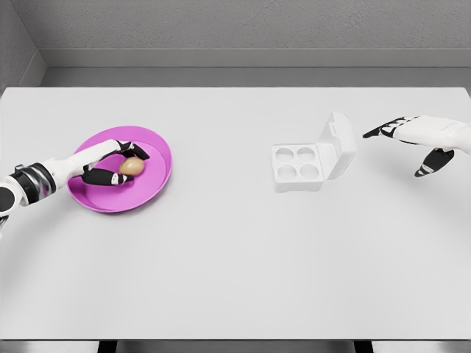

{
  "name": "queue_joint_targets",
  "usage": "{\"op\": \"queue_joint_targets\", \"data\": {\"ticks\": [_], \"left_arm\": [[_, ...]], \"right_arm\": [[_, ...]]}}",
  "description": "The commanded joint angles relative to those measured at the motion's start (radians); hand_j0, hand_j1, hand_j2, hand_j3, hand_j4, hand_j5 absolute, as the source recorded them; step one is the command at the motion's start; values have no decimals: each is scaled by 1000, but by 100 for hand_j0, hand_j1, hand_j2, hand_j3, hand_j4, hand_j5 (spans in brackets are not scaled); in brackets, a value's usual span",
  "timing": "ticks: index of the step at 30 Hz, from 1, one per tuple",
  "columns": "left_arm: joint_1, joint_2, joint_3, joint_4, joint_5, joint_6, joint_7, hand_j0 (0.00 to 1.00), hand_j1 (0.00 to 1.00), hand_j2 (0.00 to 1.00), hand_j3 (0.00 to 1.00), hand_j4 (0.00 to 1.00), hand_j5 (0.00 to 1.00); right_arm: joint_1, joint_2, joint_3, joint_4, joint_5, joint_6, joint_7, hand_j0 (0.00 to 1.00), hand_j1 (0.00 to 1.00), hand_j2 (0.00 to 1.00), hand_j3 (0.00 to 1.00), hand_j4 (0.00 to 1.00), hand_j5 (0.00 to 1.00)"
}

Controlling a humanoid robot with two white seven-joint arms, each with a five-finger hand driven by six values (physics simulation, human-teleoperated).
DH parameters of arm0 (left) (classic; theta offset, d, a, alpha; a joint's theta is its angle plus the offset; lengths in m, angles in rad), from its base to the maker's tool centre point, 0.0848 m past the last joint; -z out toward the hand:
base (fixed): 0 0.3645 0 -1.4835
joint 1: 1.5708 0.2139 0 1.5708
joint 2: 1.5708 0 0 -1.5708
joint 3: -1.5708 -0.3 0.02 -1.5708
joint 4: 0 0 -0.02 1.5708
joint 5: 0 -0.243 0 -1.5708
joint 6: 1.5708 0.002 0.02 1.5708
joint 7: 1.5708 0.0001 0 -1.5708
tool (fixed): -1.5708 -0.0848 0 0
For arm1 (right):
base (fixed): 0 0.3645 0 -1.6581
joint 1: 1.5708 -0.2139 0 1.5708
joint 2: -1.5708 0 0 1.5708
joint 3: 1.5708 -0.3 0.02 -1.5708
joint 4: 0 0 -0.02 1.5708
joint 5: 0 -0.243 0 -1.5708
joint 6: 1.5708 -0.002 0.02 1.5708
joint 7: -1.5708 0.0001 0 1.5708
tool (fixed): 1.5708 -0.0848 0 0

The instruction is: Pack egg into the box and close the box lid

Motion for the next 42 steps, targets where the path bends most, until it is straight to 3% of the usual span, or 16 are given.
{"op": "queue_joint_targets", "data": {"ticks": [1, 8, 17, 22, 42], "left_arm": [[2, 1, -3, 2, -6, 0, -6, 61, 61, 61, 61, 61, 61], [0, -1, -3, 2, -3, 0, -5, 60, 60, 60, 60, 60, 60], [0, -2, 0, -7, -3, 2, -20, 48, 48, 48, 48, 48, 48], [0, -2, 6, -17, -3, 2, -32, 47, 47, 47, 47, 47, 47], [-5, 24, 26, -135, 34, 4, -75, 45, 45, 45, 45, 45, 45]], "right_arm": [[0, 0, 0, 0, -4, 2, 0, 100, 100, 100, 100, 100, 100], [2, -2, -2, 0, -4, 2, 0, 100, 100, 100, 100, 100, 100], [0, -14, 0, -3, -4, 2, 0, 100, 100, 100, 100, 100, 100], [0, -14, 0, -22, -4, 2, 0, 100, 100, 100, 100, 100, 100], [-5, -14, 2, -22, -5, 2, 0, 100, 100, 100, 100, 100, 100]]}}
